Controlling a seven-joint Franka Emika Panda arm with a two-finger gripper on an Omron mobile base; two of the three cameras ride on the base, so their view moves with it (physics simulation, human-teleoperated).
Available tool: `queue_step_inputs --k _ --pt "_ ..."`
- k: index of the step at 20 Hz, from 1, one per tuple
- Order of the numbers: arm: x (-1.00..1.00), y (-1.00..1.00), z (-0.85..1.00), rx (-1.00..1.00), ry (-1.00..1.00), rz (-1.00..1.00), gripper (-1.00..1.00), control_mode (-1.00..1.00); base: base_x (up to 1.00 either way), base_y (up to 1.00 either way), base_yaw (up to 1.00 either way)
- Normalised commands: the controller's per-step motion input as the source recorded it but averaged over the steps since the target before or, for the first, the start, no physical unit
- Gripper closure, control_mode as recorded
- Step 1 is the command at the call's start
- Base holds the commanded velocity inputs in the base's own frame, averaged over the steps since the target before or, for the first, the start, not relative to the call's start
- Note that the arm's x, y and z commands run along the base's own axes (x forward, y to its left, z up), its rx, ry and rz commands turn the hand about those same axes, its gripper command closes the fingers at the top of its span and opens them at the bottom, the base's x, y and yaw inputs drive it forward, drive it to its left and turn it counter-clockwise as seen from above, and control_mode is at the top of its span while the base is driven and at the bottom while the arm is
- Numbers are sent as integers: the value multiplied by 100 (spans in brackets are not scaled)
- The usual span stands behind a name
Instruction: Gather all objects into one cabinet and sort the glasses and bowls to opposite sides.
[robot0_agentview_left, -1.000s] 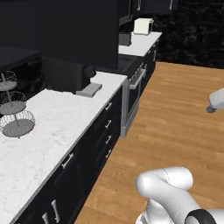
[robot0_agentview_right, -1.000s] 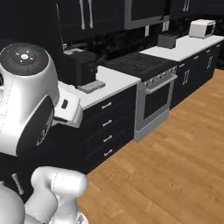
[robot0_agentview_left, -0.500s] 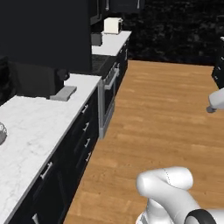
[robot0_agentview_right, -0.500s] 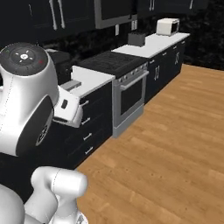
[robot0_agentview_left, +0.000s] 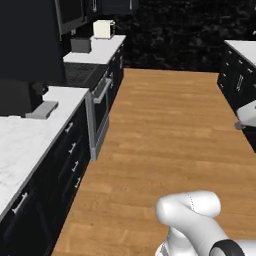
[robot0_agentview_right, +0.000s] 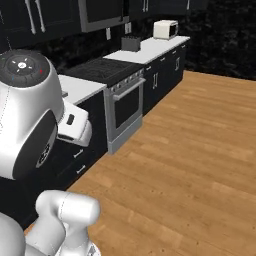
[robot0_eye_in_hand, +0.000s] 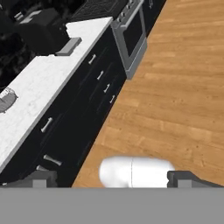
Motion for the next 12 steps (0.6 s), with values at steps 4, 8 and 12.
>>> queue_step_inputs --k 4,8,12 --pt "0 0 0 0 0 0 -100 100 33 -81 -4" --pt "0 0 0 0 0 0 -100 100 62 -84 -6" --pt "0 0 0 0 0 0 -100 100 92 -67 -9"
